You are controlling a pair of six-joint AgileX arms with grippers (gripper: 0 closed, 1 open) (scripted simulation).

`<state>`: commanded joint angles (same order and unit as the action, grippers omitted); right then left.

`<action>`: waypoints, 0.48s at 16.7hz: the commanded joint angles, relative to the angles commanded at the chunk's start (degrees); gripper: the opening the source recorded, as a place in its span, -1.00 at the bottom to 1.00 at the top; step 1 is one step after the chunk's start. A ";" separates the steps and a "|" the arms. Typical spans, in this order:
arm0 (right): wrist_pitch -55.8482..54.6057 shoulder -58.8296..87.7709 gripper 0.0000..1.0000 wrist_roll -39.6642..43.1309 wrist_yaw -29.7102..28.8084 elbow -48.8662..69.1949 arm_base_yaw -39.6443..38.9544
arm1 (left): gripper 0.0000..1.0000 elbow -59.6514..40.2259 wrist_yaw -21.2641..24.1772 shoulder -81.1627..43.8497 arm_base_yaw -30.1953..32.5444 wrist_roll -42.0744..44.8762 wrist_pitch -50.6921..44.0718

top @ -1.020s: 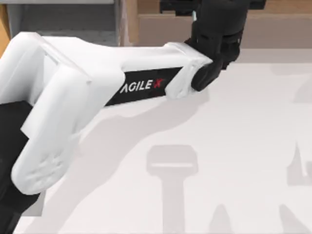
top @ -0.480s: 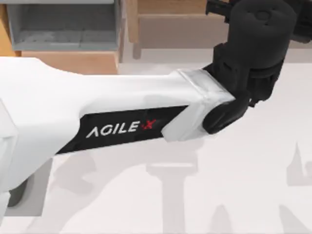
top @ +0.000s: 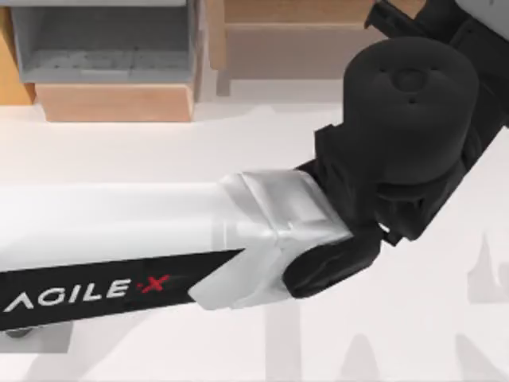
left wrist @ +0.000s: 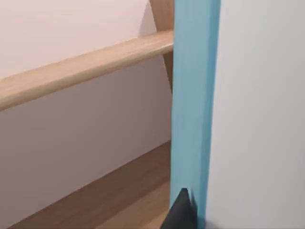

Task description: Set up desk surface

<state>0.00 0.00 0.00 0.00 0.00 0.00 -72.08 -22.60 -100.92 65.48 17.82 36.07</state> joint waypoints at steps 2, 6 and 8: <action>0.00 0.00 1.00 0.00 0.00 0.00 0.00 | -1.00 4.44 1.76 0.13 -2.44 5.55 -0.09; 0.00 0.00 1.00 0.00 0.00 0.00 0.00 | -1.00 18.75 4.42 5.31 -14.16 23.20 -2.30; 0.00 0.00 1.00 0.00 0.00 0.00 0.00 | -1.00 25.95 4.74 8.29 -23.09 34.84 -3.02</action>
<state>0.00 0.00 0.00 0.00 0.00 0.00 -46.13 -17.87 -92.63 42.39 52.66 33.05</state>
